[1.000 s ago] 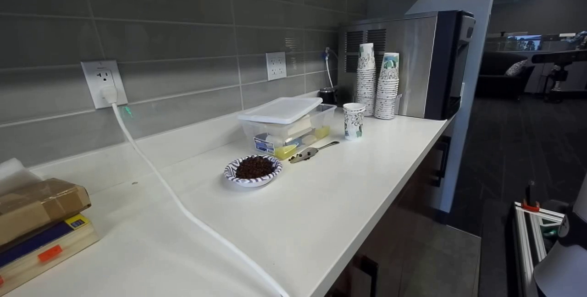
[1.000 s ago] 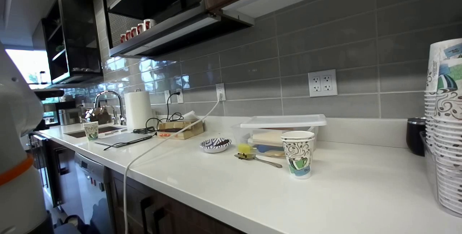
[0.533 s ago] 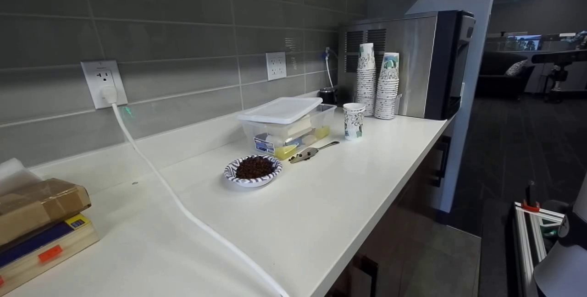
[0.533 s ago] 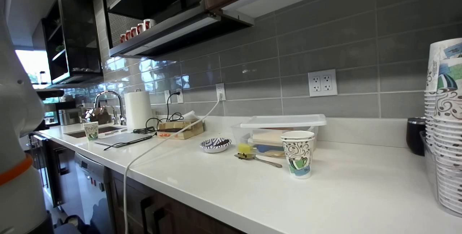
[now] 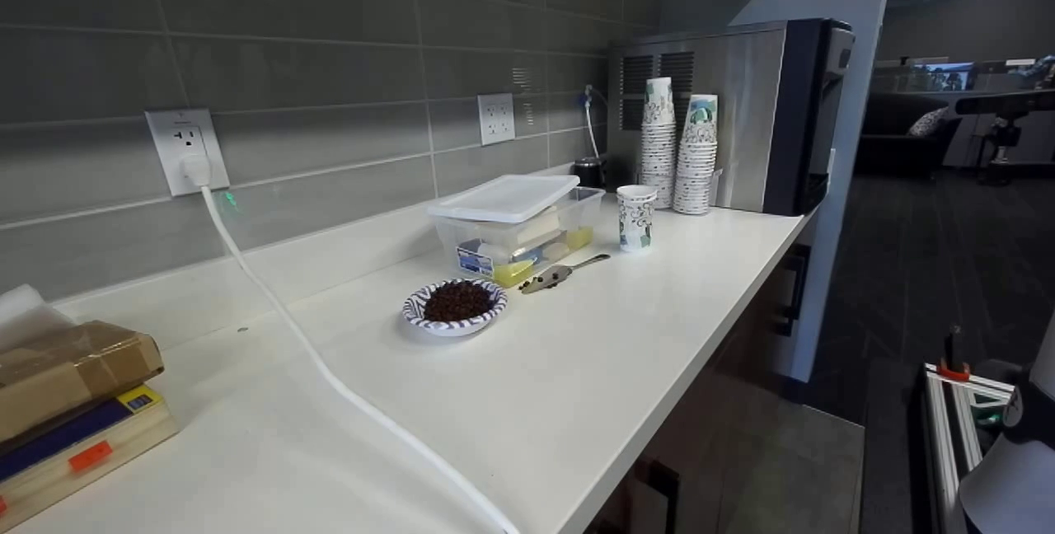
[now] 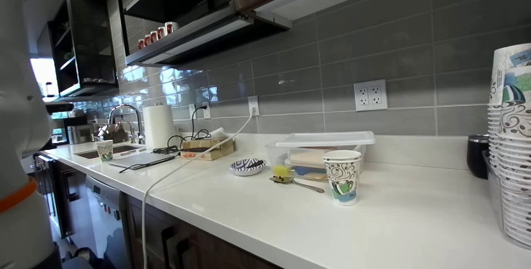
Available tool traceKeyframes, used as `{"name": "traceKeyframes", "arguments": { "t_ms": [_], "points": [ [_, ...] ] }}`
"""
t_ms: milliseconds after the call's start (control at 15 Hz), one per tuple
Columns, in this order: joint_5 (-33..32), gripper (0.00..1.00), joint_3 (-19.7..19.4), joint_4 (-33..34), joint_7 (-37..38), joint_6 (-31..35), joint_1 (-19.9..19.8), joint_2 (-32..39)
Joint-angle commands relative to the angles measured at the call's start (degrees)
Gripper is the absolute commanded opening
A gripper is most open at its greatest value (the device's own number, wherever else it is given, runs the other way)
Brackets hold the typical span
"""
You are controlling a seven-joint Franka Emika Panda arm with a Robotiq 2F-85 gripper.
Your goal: Open the left door of the top cabinet
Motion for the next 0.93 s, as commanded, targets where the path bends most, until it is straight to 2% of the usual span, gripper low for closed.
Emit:
{"name": "traceKeyframes", "arguments": {
  "t_ms": [0, 267, 867],
  "points": [
    [-2.5, 1.0, -1.5, 7.1, 3.3, -1.1, -0.9, 3.9],
    [-5.2, 1.0, -3.2, 9.6, 4.2, -1.4, -1.2, 5.4],
    [-10.0, 1.0, -4.6, 8.2, 3.2, -2.7, -1.5, 2.9]
  ]
}}
